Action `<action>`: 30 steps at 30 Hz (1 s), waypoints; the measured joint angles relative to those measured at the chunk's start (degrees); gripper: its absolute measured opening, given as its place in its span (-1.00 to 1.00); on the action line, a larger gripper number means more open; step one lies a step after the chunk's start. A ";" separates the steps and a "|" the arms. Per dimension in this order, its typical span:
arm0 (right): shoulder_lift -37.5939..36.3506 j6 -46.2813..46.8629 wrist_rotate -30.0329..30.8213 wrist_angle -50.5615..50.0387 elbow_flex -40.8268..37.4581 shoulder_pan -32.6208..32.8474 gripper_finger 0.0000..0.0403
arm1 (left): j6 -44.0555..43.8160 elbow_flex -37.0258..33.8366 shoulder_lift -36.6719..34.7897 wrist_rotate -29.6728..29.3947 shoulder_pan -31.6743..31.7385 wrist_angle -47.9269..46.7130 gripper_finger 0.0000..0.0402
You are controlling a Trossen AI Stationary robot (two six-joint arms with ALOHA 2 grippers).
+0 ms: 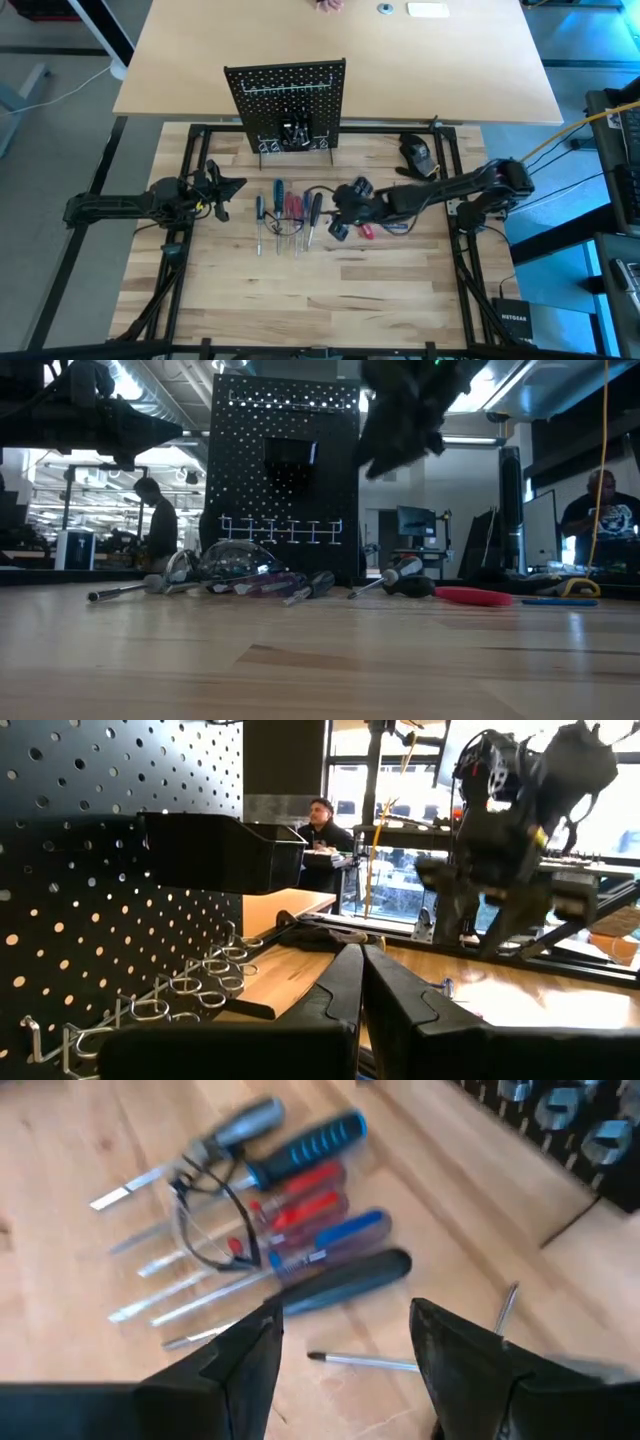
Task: Hang tools onto peg board
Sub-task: Hang the black and grey screwdriver on the peg board
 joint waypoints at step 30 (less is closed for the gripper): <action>16.28 20.47 -5.60 -1.91 0.04 -4.71 0.10 | -0.20 0.00 0.00 0.01 0.01 -0.01 -0.99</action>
